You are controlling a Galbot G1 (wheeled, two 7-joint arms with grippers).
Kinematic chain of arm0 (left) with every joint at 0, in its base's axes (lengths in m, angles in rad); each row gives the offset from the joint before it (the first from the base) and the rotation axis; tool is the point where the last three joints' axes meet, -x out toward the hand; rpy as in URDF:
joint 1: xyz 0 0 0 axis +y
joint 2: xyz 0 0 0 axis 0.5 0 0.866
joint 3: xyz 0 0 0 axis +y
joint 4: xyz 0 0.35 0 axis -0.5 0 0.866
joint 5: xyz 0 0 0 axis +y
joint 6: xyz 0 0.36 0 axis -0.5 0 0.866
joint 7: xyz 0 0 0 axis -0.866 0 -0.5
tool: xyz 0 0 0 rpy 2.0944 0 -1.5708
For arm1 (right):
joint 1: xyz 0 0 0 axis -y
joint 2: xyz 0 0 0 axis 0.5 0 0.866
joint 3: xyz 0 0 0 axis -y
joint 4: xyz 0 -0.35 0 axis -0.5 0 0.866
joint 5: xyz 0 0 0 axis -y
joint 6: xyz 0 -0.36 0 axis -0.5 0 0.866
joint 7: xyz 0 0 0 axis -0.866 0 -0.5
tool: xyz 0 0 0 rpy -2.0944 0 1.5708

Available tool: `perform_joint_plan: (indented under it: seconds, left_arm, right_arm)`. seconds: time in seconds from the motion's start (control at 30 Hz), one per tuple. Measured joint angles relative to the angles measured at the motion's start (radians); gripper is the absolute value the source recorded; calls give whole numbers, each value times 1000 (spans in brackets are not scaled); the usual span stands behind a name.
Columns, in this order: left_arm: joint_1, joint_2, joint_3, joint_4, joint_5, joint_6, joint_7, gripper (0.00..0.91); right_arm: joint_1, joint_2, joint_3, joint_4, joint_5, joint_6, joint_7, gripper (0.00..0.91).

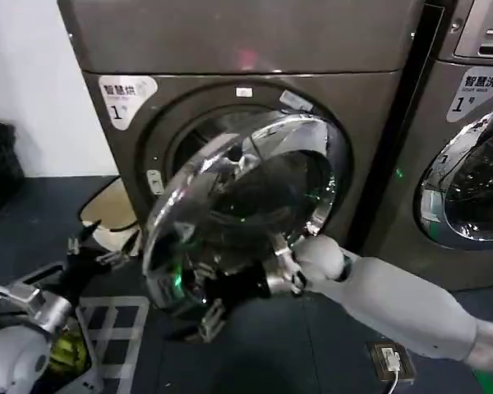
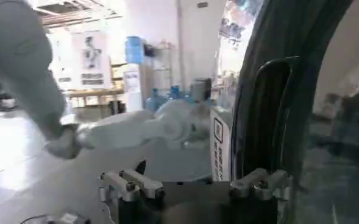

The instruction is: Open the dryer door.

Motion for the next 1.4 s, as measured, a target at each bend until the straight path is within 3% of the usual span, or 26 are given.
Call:
perform_joint_plan:
  seconds: [0.57, 0.9, 1.4]
  left_arm:
    - [-25, 123, 147, -34, 155, -177, 127, 907]
    - [-85, 179, 241, -37, 203, -193, 156, 907]
    - [-149, 214, 381, -60, 300, -243, 193, 907]
  right_arm:
    - [-44, -146, 14, 49, 19, 34, -171, 907]
    - [-52, -223, 21, 61, 17, 50, -241, 907]
    - [-134, -321, 113, 26, -73, 119, -355, 907]
